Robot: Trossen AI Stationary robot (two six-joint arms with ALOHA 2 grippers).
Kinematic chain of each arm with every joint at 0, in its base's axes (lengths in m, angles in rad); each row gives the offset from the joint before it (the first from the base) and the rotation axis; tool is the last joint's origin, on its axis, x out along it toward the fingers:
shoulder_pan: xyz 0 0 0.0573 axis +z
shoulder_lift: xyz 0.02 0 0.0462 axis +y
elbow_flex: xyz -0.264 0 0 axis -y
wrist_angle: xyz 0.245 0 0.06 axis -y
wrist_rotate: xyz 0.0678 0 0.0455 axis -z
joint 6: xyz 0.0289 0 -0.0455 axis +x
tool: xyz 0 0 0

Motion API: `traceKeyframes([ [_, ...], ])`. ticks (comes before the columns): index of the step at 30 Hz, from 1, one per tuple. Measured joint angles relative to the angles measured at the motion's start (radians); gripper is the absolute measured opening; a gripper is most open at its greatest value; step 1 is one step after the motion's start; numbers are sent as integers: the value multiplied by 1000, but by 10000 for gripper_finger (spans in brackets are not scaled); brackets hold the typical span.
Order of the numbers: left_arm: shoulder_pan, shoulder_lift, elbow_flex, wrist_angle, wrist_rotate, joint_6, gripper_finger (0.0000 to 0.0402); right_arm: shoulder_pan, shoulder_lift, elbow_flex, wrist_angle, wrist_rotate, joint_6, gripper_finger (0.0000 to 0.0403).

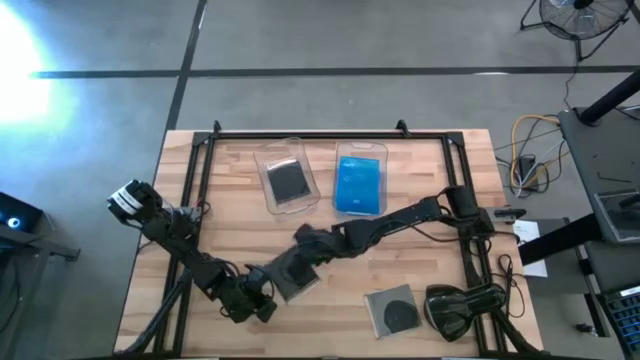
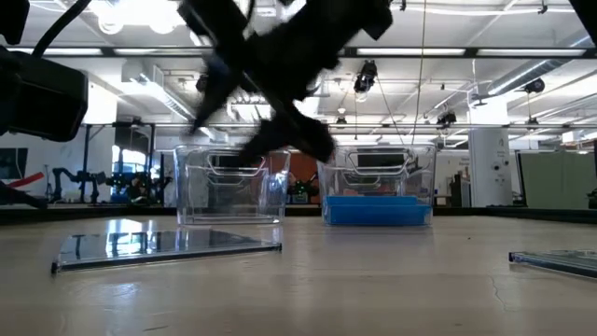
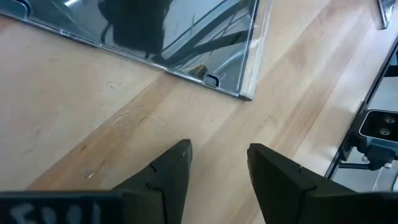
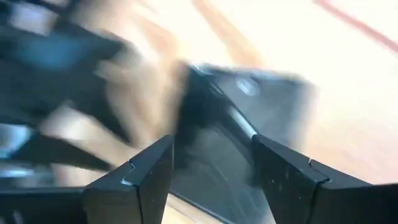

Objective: Pick & place jewel cases by type
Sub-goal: Put the left black CD case into the left transparent bin

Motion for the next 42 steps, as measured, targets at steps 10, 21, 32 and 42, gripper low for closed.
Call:
traceKeyframes([
  [10, 11, 0, 45, 14, -22, 87, 147, -20, 68, -72, -49, -107, 80, 212],
  [21, 35, 0, 18, 19, -10, 135, 147, -4, 84, -76, 88, -198, 25, 212],
  [32, 61, 2, 4, 22, 63, 190, 147, -25, 14, -37, 226, -280, -22, 212],
  [42, 59, 2, -2, 36, 50, 185, 147, 11, 46, -19, 272, -371, -2, 212],
])
